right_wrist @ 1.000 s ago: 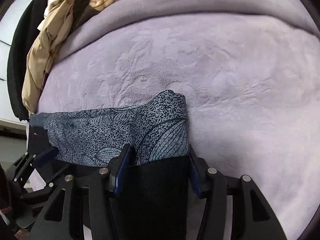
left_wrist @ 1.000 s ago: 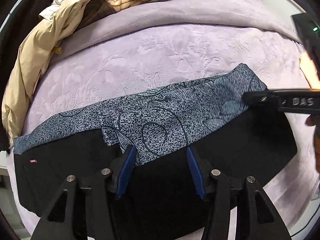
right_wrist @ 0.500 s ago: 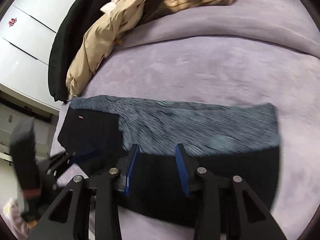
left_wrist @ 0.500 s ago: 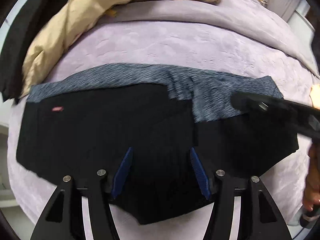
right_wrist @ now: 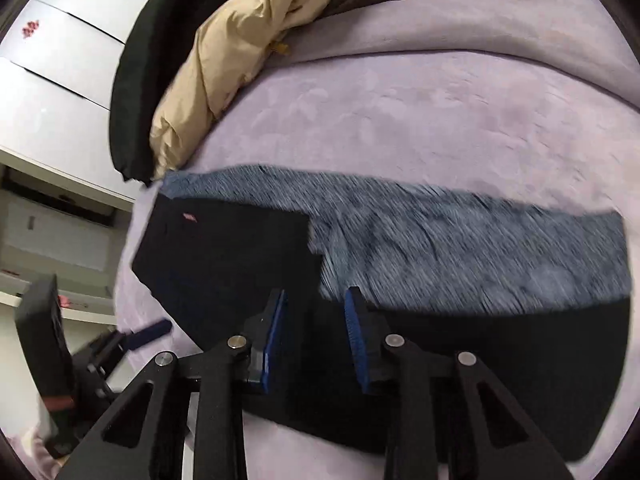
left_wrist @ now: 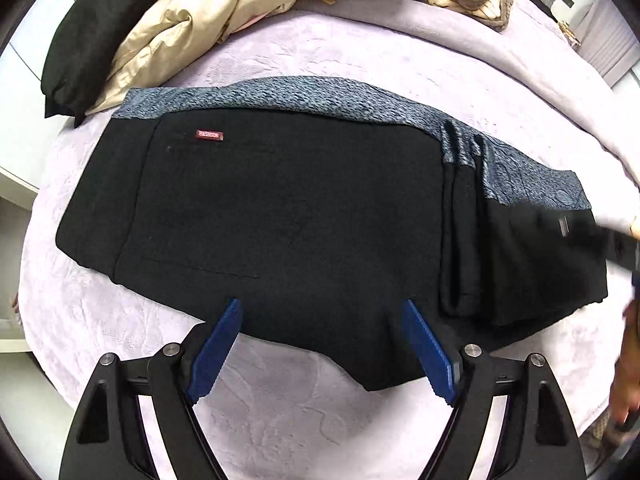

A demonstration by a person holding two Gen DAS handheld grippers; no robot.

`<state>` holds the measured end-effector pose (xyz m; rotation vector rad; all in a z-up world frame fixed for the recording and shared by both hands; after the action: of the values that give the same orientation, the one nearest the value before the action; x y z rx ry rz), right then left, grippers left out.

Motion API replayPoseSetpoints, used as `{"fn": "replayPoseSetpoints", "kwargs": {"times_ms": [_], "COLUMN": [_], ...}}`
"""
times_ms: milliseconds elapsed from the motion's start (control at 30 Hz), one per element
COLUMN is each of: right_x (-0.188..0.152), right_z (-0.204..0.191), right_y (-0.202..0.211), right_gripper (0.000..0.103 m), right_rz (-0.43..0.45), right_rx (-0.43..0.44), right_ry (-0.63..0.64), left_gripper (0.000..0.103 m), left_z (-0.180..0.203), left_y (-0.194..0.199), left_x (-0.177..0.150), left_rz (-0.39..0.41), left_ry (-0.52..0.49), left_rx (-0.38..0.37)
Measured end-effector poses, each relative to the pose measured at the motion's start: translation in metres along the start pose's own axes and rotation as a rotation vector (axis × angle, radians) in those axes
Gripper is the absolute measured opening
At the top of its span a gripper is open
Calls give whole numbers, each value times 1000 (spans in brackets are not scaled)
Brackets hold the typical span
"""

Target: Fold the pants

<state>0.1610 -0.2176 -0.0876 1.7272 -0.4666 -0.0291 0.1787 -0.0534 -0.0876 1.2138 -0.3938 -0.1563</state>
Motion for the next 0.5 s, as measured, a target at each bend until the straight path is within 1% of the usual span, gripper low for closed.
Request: {"fn": "replayPoseSetpoints", "kwargs": {"times_ms": [67,200,233,267,300,333,367,467,500], "right_x": [-21,-49,-51,-56,-62,-66,-73,-90,-94], "right_z": [3,1,-2,-7,-16,-24,-36,-55,-61], "right_y": [5,9,12,16,21,23,23,14,9], "right_gripper": [34,34,42,55,59,61,61,60,59], "right_rz": [-11,-27,-17,5,49,80,123,165,191], "right_rx": [-46,-102,-116,-150,-213,-254,-313,-438,-495], "right_ry": [-20,-46,-36,-12,48,101,203,430,498], "left_gripper": [83,83,83,83,83,84,84,84,83], "left_z": [2,-3,-6,-9,-12,-15,-17,-27,-31], "left_y": [-2,-3,-2,-1,1,2,3,10,11], "left_x": [-1,-4,-5,-6,-8,-9,-10,-16,-18], "left_rz": [-7,-22,-23,-25,-26,-27,-27,-22,-22], "left_ry": [-4,-7,2,8,13,15,15,18,21], "left_rx": [-8,14,14,13,15,21,25,40,43]}}
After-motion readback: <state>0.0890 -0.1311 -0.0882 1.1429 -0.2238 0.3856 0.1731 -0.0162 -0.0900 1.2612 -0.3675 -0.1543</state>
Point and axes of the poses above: each gripper's, at about its wrist camera, not at the fingertips, and y roughly against the way its jaws point, z to its right, x to its top, the point moved 1 cm from there along -y, roughly the way its jaws point, and after that the axes turned 14 degrees about -x, right-handed, at the moved point
